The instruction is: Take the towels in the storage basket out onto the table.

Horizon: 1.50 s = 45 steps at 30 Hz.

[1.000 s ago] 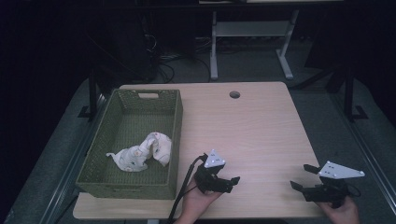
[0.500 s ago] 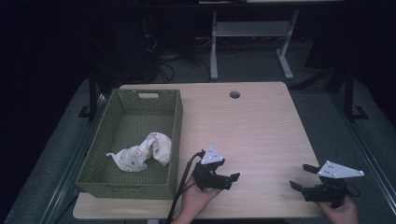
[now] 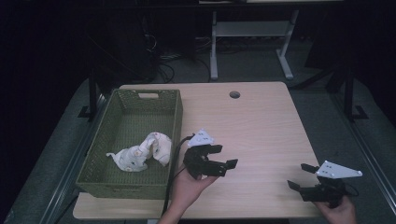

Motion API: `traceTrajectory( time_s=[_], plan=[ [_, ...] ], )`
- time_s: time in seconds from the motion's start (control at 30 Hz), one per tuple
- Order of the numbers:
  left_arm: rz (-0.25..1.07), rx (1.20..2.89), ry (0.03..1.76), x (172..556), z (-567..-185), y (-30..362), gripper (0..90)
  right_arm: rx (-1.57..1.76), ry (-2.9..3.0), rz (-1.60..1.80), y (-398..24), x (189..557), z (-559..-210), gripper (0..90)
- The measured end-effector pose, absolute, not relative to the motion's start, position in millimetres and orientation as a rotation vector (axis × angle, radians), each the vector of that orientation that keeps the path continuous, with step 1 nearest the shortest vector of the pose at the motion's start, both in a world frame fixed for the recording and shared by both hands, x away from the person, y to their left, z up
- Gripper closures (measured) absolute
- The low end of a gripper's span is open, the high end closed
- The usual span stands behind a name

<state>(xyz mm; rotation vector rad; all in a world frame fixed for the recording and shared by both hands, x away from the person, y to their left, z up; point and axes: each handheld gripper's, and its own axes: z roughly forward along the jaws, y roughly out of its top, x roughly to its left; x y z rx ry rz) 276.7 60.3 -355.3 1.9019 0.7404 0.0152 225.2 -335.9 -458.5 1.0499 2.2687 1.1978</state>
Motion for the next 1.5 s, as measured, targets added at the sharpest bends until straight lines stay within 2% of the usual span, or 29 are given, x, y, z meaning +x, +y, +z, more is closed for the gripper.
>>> traceTrajectory(
  time_s=[0.07,0.17,0.4,0.8,1.5],
  plan=[
    [-0.071,1.879,0.743,284,-346,68,25.3,1.05,2.275,1.192,-335,225,-458,15.6],
    [-0.12,1.886,0.742,289,-341,74,25.0,1.05,2.268,1.197,-336,225,-458,15.6],
    [-0.171,1.893,0.745,298,-320,98,22.8,1.05,2.261,1.2,-338,224,-456,15.6],
    [-0.149,1.919,0.796,310,-302,136,21.7,1.046,2.264,1.193,-336,225,-457,15.6],
    [-0.081,1.913,0.998,334,-311,202,23.0,1.03,2.267,1.183,-335,225,-456,15.6]
  ],
)
